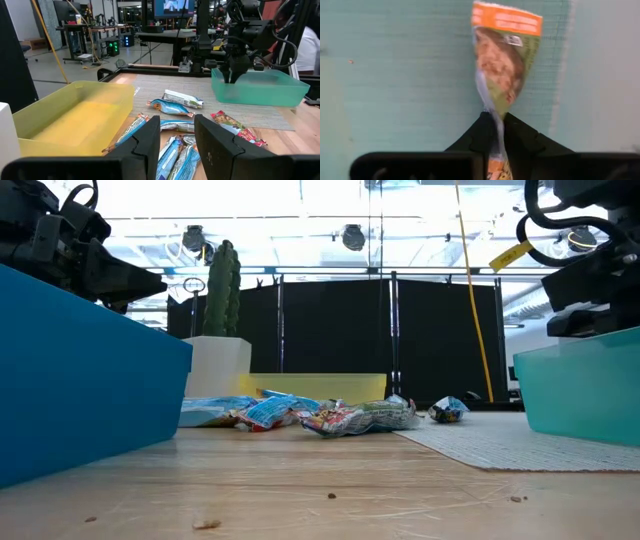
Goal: Pick and place Granola Bars by type
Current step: Put the yellow granola bar into the green bin
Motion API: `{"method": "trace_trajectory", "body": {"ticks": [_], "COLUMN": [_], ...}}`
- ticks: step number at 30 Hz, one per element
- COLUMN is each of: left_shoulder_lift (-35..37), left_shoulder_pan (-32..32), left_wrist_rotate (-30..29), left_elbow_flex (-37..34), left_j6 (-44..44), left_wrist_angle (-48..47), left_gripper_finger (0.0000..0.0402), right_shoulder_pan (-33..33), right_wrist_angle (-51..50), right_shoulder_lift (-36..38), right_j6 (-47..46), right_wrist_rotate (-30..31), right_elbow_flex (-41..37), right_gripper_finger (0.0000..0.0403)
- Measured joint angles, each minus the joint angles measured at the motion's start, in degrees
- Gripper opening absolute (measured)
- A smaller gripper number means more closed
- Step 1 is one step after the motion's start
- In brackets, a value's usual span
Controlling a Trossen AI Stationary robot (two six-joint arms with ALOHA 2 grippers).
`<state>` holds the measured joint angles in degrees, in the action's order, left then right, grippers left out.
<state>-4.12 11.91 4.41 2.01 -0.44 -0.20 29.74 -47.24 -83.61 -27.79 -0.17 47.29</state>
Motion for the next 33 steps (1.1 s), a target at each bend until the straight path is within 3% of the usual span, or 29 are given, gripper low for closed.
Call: {"method": "trace_trajectory", "body": {"ticks": [12,16,20,33], "left_shoulder_lift": [0.0,0.0,0.0,0.0], "left_shoulder_pan": [0.0,0.0,0.0,0.0], "left_wrist_rotate": [0.0,0.0,0.0,0.0], "left_elbow_flex": [0.0,0.0,0.0,0.0], "left_j6": [0.0,0.0,0.0,0.0], "left_wrist_angle": [0.0,0.0,0.0,0.0], "left_gripper_finger": [0.0124,0.0124,0.0124,0.0124], "right_shoulder_pan": [0.0,0.0,0.0,-0.2], "right_wrist_angle": [0.0,-0.9,-3.1,-11.9], "right_shoulder_lift": [0.0,0.0,0.3,2.7], "right_j6": [0.0,0.0,0.0,2.1], "right_wrist_rotate": [-0.1,-4.8,-9.1,-8.8], "right_elbow_flex": [0.0,0.8,3.8,11.7], "right_gripper_finger": [0.0148,0.0170,0.0181,0.0183]}}
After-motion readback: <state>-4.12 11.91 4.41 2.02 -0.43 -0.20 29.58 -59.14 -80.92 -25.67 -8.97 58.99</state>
